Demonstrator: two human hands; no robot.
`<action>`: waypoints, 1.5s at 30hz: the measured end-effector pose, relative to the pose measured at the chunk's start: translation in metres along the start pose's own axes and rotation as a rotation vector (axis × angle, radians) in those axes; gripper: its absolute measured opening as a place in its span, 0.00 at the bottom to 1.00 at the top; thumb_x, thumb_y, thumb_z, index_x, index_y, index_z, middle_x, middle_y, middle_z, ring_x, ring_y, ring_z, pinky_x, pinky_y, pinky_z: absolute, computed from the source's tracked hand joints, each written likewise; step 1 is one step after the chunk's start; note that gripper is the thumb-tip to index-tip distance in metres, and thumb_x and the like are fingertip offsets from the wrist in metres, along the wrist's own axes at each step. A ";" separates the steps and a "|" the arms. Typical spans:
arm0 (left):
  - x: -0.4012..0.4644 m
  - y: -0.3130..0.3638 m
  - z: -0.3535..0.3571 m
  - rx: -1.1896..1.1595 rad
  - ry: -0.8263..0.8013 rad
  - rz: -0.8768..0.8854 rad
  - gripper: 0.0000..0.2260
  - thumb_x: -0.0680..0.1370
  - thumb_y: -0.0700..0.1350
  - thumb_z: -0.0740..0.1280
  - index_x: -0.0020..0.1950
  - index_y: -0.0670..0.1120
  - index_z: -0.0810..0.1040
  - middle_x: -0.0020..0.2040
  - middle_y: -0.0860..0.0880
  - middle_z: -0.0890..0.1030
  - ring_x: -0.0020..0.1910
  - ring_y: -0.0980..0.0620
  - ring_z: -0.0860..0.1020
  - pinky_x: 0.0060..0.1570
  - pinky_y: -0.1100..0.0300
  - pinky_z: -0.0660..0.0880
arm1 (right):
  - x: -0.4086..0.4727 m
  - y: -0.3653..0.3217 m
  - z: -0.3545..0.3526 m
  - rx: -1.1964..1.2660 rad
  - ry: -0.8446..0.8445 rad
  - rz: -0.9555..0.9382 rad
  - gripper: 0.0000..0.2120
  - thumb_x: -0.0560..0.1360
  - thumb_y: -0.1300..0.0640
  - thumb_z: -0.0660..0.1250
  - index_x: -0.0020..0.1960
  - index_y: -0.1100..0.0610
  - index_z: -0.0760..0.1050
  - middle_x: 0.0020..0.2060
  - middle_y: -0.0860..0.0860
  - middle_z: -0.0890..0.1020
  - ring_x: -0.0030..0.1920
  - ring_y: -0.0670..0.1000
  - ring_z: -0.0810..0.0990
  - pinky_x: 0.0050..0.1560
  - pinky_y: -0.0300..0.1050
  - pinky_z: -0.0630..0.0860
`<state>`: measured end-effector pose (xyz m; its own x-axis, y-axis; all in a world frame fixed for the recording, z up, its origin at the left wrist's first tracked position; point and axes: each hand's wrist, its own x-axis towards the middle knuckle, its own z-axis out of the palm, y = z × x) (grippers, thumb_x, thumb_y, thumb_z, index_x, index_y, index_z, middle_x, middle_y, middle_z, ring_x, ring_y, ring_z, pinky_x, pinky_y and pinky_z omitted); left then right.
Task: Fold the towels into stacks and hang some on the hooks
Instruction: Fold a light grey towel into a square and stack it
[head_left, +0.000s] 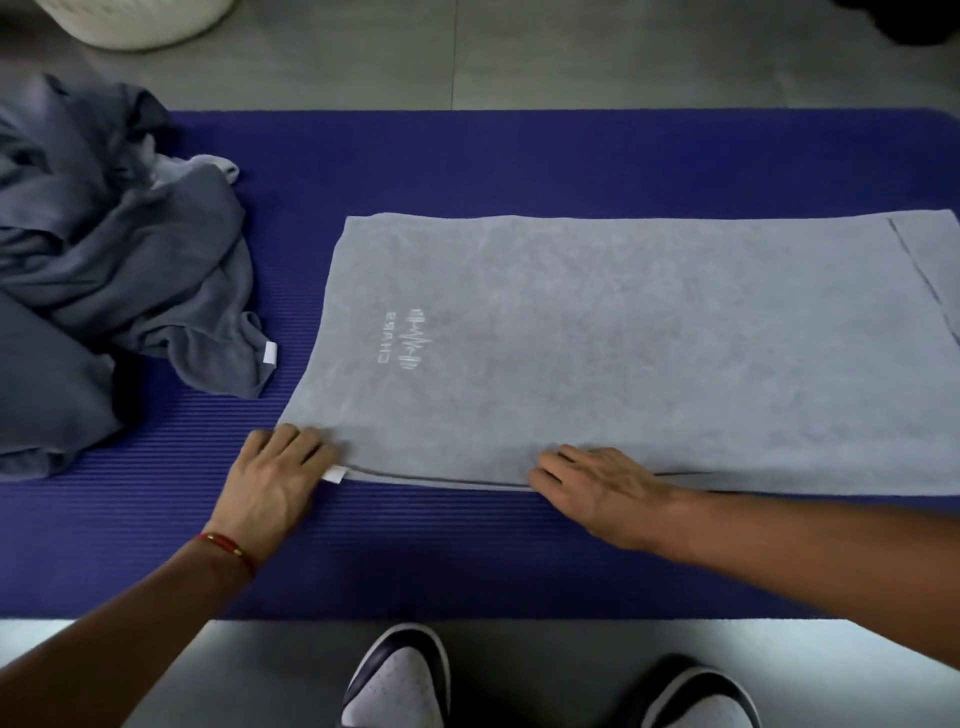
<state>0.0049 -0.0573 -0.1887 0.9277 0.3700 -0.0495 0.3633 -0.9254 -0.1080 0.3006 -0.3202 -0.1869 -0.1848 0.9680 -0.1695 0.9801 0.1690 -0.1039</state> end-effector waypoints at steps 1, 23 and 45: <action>-0.002 0.000 0.001 0.020 -0.018 0.020 0.13 0.72 0.42 0.61 0.52 0.47 0.81 0.46 0.47 0.79 0.44 0.41 0.77 0.44 0.48 0.68 | 0.001 0.000 -0.002 0.025 -0.023 -0.059 0.23 0.62 0.68 0.75 0.53 0.55 0.72 0.46 0.51 0.75 0.43 0.53 0.77 0.31 0.47 0.73; 0.306 0.314 -0.030 -0.110 -0.300 0.422 0.26 0.85 0.56 0.50 0.81 0.64 0.44 0.83 0.53 0.42 0.81 0.40 0.43 0.71 0.27 0.53 | -0.300 0.180 0.039 0.338 0.264 1.931 0.18 0.84 0.52 0.57 0.64 0.66 0.69 0.64 0.67 0.71 0.63 0.70 0.72 0.61 0.64 0.72; 0.450 0.279 0.009 -0.128 -0.060 -0.045 0.28 0.82 0.66 0.42 0.81 0.63 0.41 0.83 0.47 0.46 0.81 0.35 0.45 0.69 0.20 0.46 | -0.204 0.372 0.041 0.224 0.264 1.477 0.26 0.79 0.43 0.56 0.75 0.49 0.61 0.76 0.55 0.62 0.76 0.59 0.61 0.74 0.69 0.57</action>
<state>0.5228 -0.1487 -0.2503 0.9048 0.4121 -0.1077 0.4160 -0.9092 0.0162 0.7003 -0.4627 -0.2313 0.9657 0.2474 -0.0787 0.2339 -0.9607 -0.1497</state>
